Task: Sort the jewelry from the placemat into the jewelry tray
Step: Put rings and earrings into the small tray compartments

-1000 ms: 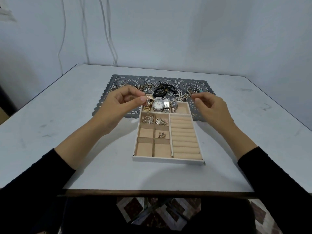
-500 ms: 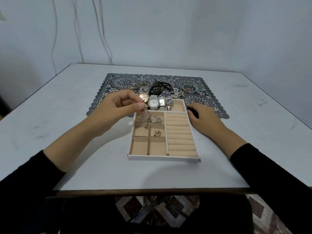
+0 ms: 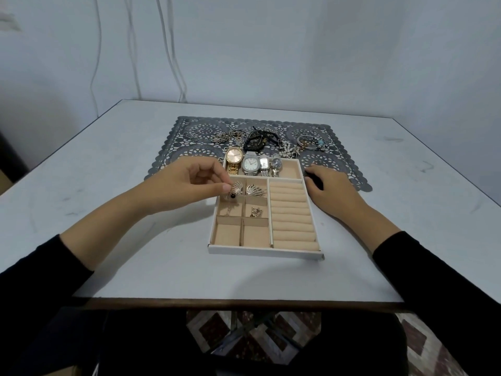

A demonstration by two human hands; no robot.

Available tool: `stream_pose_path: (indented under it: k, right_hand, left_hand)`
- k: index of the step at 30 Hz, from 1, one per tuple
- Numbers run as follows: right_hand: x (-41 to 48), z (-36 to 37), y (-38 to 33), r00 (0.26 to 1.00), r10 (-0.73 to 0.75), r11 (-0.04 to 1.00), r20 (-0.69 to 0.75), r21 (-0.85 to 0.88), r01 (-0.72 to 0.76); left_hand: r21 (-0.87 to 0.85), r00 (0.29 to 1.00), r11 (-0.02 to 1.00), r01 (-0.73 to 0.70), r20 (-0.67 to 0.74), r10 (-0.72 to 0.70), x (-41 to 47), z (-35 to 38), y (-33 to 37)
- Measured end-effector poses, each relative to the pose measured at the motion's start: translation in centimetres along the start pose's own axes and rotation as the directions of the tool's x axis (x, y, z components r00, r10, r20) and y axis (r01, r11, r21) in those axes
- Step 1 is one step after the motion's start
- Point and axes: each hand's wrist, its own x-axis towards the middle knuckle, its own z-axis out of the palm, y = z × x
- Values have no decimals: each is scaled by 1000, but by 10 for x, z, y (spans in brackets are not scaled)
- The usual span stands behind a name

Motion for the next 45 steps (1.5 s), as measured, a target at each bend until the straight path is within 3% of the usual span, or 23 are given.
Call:
stream_pose_path:
  k: [13,18,25,32,37,45]
  right_hand:
    - [-1,0,0,1000,-18,1000,-3,-2,18]
    - [-1,-1,-1,1000,-14,1000,0,-4,14]
    - [-2,-2,-3,1000,-9,1000,8,-14,9]
    - [-2,-2,-1,1000,-4,1000,16,-8,4]
    - [-1,-2,0,1000,10,1000,19,1,-10]
    - [4,-7,3,999,33,999,6,28,-33]
  left_hand:
    - [407,984,907,-109,176,39,6,0,10]
    - [477,965,862,-174,258,52,11,1,12]
    - [535,950,830,-157,312,-22,18,1,17]
    - [495,956,855,-157,292,7,18,-1,14]
    - [366,969,925,-106,247,14,19,-8,8]
    - [116,996,990,-76,44,72,32,-23,-8]
